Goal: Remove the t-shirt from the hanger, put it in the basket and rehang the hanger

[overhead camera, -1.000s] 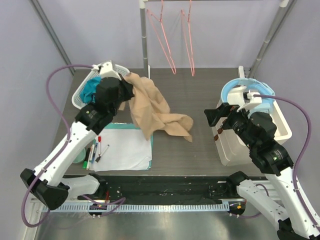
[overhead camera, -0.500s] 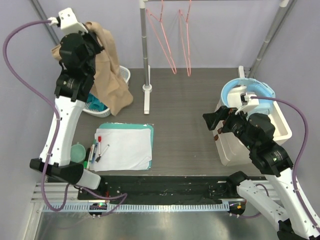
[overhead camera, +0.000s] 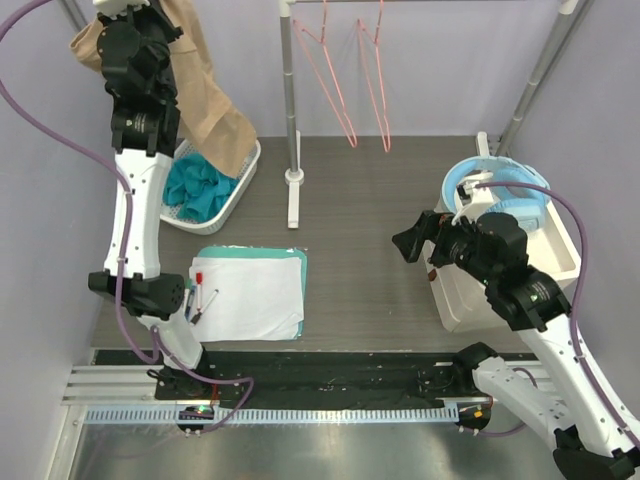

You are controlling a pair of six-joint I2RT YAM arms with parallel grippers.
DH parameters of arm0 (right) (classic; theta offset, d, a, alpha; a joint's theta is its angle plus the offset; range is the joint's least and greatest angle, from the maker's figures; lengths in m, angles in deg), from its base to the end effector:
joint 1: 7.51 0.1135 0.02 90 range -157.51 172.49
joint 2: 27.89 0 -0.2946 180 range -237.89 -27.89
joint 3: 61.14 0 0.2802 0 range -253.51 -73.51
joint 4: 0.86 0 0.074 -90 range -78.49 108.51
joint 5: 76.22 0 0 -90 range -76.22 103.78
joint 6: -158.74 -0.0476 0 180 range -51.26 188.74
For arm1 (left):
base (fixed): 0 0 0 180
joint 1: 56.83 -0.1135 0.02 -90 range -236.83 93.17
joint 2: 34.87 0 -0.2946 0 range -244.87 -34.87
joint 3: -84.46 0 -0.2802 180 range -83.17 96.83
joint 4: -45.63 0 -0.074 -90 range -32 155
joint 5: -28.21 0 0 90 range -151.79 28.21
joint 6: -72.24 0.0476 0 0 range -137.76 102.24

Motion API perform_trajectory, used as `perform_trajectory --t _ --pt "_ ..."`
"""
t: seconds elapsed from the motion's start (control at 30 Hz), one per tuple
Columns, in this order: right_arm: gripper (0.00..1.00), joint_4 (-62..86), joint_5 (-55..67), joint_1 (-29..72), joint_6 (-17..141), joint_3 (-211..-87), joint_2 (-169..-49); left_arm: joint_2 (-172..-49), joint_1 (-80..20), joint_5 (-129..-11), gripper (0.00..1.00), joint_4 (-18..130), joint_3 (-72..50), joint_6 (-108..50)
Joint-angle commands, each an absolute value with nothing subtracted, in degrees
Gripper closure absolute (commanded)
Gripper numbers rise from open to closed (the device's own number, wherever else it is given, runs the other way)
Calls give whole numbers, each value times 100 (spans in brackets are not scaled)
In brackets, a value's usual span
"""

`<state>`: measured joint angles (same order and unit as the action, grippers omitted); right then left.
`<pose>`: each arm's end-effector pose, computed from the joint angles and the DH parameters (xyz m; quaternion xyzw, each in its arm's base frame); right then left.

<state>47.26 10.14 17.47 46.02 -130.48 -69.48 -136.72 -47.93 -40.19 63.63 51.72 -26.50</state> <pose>0.1452 0.0710 0.3972 -0.0343 0.8201 0.2546 0.5114 0.3803 -0.0418 0.6558 -0.1594 0.5105 -0.0325 0.8444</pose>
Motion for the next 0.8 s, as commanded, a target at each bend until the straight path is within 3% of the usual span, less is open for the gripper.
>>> perform_trajectory --t 0.0,0.23,0.5,0.77 --pt "0 4711 693 1754 4572 -13266 -7130 -13744 -5094 -4254 100 5668 5324 -2532" --pt "0 4623 639 1745 4607 -13187 -7219 -13710 -5209 -4606 100 5984 4570 -2813" --pt "0 4631 526 1754 4624 -13213 -7254 -12225 -5209 -4624 100 4983 810 -3578" --pt "0 4570 271 1754 4625 -13284 -7632 -11741 -5217 -4342 100 4939 -678 -3560"
